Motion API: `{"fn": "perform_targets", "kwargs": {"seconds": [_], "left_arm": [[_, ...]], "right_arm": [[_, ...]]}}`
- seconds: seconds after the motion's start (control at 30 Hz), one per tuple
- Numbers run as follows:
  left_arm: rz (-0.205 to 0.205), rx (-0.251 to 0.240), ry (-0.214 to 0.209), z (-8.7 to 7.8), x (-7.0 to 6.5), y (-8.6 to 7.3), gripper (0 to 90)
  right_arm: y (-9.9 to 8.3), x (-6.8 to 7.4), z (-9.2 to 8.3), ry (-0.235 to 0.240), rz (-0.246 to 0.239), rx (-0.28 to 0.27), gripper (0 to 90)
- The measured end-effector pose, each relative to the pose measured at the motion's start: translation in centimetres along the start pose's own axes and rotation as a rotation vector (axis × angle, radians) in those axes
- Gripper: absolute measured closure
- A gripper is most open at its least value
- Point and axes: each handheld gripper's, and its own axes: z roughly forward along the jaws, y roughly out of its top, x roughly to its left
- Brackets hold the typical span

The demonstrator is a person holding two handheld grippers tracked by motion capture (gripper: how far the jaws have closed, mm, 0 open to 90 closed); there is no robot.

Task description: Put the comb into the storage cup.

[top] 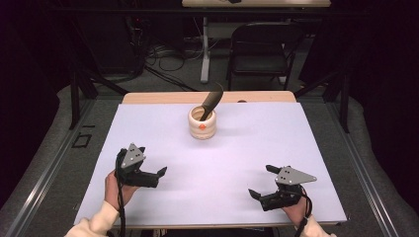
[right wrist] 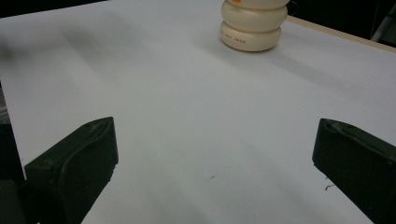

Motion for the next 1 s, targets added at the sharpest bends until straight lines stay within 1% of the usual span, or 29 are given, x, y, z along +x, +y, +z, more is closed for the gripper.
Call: {"fn": "perform_targets", "kwargs": {"seconds": [0.13, 0.2, 0.47, 0.6, 0.67, 0.87, 0.9, 1.0], "left_arm": [[-0.003, -0.006, 0.003, -0.3, -0.3, -0.6, 0.0], [-0.011, -0.015, 0.003, -0.4, -0.4, -0.9, 0.0], [-0.014, -0.032, 0.009, -1.1, -1.3, -1.9, 0.0], [-0.012, -0.042, 0.02, -1.5, -1.4, -2.5, 0.0], [-0.022, -0.046, 0.024, -1.6, -1.5, -2.8, 0.0], [-0.033, -0.062, 0.032, -2.1, -1.6, -3.4, 0.0], [-0.032, -0.056, 0.031, -2.2, -1.6, -3.5, 0.0], [-0.036, -0.063, 0.031, -2.2, -1.6, -3.8, 0.0]], "right_arm": [[0.0, 0.0, 0.0, 0.001, 0.002, 0.004, 0.0], [0.0, 0.0, 0.0, 0.002, 0.002, 0.004, 0.0], [0.0, 0.0, 0.0, 0.003, 0.004, 0.005, 0.0], [0.0, -0.1, 0.0, 0.0, -0.005, 0.002, 0.0], [0.0, -0.1, 0.0, 0.0, -0.004, 0.003, 0.0], [0.0, 0.0, 0.0, 0.002, 0.001, 0.005, 0.0], [0.0, 0.0, 0.0, 0.001, 0.001, 0.004, 0.0], [0.0, 0.0, 0.0, 0.003, 0.006, 0.008, 0.0]]}}
